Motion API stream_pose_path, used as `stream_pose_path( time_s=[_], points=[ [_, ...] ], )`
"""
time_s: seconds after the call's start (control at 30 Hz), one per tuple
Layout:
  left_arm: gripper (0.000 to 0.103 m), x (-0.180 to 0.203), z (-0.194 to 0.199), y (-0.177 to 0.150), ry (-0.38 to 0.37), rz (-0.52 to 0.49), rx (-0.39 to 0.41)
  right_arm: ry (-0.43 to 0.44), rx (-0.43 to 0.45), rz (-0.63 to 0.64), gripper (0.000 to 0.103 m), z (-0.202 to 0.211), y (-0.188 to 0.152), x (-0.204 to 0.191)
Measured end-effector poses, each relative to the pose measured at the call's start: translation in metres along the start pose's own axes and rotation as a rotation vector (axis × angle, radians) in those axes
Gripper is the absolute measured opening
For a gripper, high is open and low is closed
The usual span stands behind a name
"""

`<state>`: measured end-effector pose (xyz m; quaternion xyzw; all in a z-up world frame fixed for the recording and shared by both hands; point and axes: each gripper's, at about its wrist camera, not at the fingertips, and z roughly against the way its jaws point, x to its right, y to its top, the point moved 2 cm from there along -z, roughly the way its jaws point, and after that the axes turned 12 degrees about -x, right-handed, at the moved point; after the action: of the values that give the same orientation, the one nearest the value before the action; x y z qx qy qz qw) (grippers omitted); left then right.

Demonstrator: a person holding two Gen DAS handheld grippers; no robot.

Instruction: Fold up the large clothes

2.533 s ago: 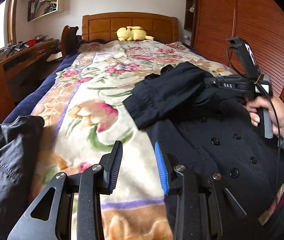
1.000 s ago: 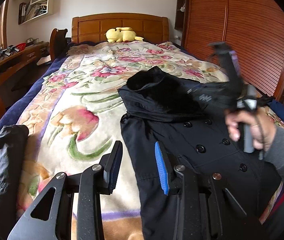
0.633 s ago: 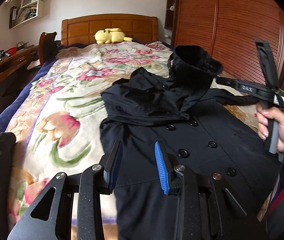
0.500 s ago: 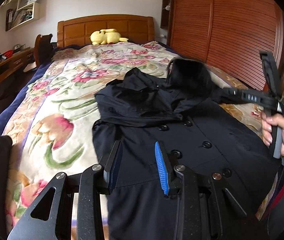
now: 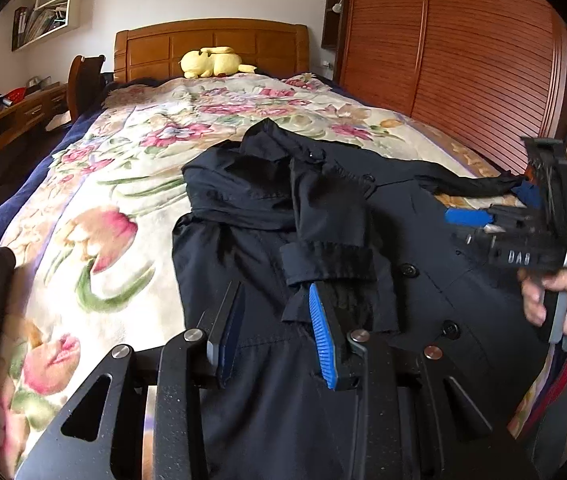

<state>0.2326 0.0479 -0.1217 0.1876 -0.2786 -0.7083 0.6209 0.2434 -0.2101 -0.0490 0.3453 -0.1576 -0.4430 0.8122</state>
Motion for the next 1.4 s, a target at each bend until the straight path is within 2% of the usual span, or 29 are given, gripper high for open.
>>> stream_pose_path(
  time_s=[0.17, 0.33, 0.43, 0.53, 0.57, 0.6, 0.63, 0.73, 0.9, 1.03, 1.2, 1.27, 1.4],
  points=[
    [0.034, -0.004, 0.007, -0.007, 0.015, 0.002, -0.002, 0.085, -0.059, 0.05, 0.057, -0.033, 0.001, -0.026],
    [0.034, -0.007, 0.013, -0.02, 0.03, 0.005, -0.007, 0.153, -0.135, 0.104, 0.057, -0.049, 0.002, -0.047],
    [0.034, -0.009, 0.013, -0.027, 0.031, 0.003, -0.014, 0.145, -0.175, 0.136, 0.057, -0.062, 0.001, -0.053],
    [0.034, -0.008, 0.012, -0.033, 0.032, 0.004, -0.026, 0.088, -0.218, 0.172, 0.057, -0.082, 0.003, -0.053],
    [0.034, -0.009, 0.011, -0.035, 0.032, 0.006, -0.03, 0.083, -0.222, 0.177, 0.054, -0.085, 0.004, -0.052],
    [0.034, -0.008, 0.011, -0.036, 0.03, 0.008, -0.035, 0.074, -0.215, 0.178, 0.035, -0.085, 0.007, -0.05],
    [0.034, -0.008, 0.011, -0.037, 0.029, 0.009, -0.037, 0.072, -0.207, 0.174, 0.021, -0.084, 0.01, -0.047],
    [0.034, -0.005, 0.013, -0.04, 0.027, 0.008, -0.041, 0.114, -0.134, 0.144, 0.011, -0.066, 0.021, -0.035],
    [0.034, 0.005, 0.018, -0.037, 0.02, -0.003, -0.029, 0.136, 0.054, 0.026, 0.01, -0.006, 0.039, 0.008],
    [0.034, 0.014, 0.02, -0.033, 0.012, -0.017, -0.022, 0.098, 0.151, -0.096, 0.01, 0.033, 0.035, 0.057],
    [0.034, 0.027, 0.023, -0.027, 0.002, -0.037, -0.013, 0.019, 0.174, -0.223, 0.01, 0.056, 0.012, 0.115],
    [0.034, 0.031, 0.024, -0.025, -0.003, -0.045, -0.008, -0.03, 0.164, -0.27, 0.01, 0.06, -0.001, 0.136],
    [0.034, 0.041, 0.024, -0.024, -0.005, -0.067, -0.009, -0.067, 0.132, -0.342, 0.01, 0.059, -0.025, 0.163]
  ],
)
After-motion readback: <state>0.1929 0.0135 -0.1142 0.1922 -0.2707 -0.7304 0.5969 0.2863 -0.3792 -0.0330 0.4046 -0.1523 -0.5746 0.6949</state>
